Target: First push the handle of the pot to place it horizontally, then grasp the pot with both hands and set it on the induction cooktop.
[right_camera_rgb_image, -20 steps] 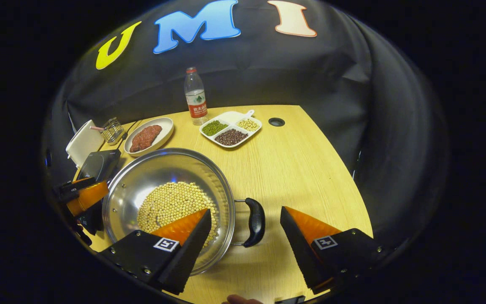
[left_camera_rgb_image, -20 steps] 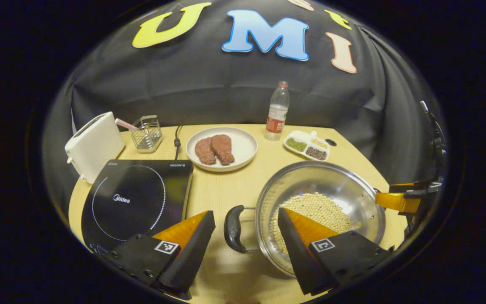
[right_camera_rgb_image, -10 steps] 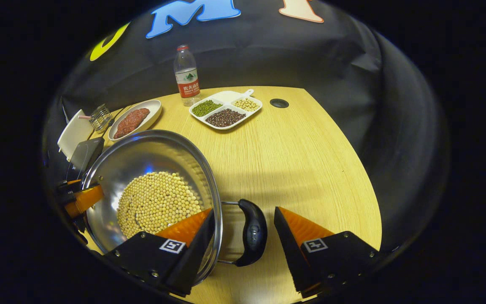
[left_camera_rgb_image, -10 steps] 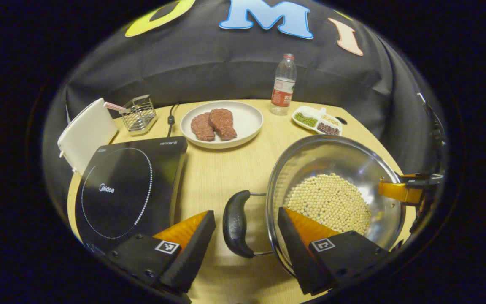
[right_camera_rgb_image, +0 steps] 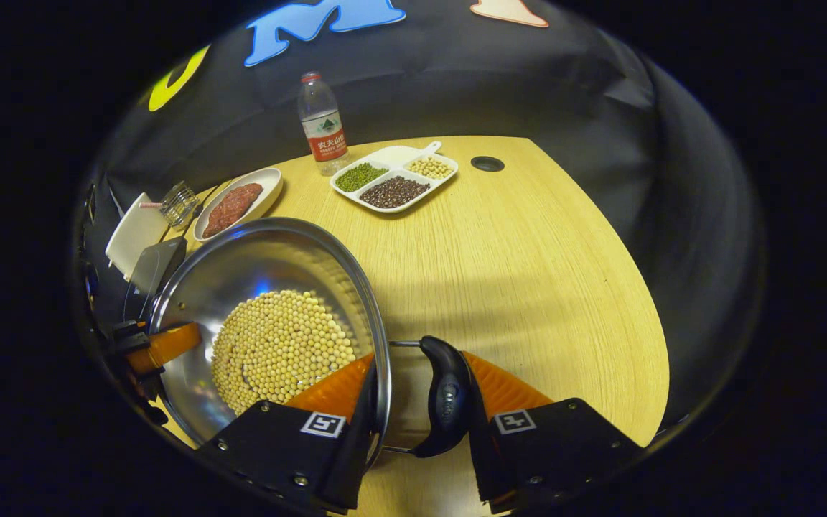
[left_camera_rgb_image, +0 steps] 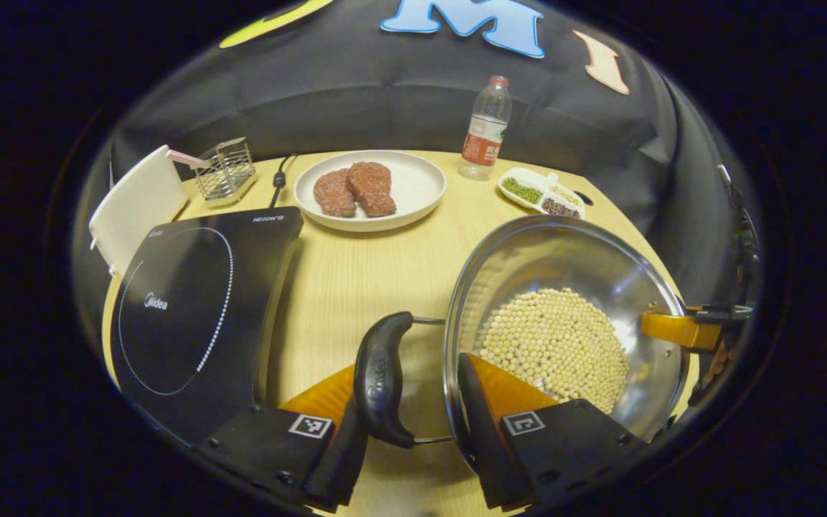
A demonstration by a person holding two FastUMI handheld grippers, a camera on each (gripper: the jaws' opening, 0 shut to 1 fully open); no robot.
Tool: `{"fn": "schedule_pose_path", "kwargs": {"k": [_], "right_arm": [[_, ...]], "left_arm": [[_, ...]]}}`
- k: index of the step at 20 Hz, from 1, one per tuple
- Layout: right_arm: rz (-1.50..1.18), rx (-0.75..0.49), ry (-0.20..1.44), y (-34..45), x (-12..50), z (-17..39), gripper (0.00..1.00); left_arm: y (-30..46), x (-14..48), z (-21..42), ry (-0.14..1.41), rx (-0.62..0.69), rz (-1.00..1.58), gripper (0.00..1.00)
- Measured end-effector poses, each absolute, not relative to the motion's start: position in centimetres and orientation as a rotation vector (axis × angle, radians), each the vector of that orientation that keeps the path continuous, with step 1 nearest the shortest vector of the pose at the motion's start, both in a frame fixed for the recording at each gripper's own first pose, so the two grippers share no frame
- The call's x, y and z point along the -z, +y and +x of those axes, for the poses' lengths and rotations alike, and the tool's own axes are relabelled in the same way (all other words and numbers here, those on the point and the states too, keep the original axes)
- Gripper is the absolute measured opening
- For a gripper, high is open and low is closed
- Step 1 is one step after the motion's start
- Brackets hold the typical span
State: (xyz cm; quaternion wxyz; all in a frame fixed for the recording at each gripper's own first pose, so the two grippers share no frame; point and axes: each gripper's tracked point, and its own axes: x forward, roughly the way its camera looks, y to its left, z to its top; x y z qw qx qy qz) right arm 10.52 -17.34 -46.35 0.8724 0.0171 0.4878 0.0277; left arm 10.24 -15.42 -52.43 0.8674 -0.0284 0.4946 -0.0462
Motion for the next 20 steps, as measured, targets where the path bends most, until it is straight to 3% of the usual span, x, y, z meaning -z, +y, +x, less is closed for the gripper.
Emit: {"fn": "schedule_pose_path", "kwargs": {"k": [3,4,16,18,20], "right_arm": [[0.046,-0.058,1.035,-17.0,46.5,10.3,0.55],[0.058,-0.057,1.042,-16.9,46.5,10.1,0.54],[0.052,-0.024,0.967,-12.5,38.7,7.6,0.54],[0.055,-0.030,0.950,-10.7,37.3,7.2,0.54],[0.056,-0.034,0.936,-8.7,36.1,6.6,0.54]], "left_arm": [[-15.2,51.8,10.2,1.025,0.086,-0.037,0.63],[-15.1,51.5,10.4,1.016,0.089,-0.033,0.67],[-11.0,45.5,10.4,0.948,0.122,-0.074,0.63],[-8.9,43.5,9.7,0.923,0.113,-0.085,0.70],[-6.8,41.5,8.6,0.917,0.108,-0.100,0.63]]}}
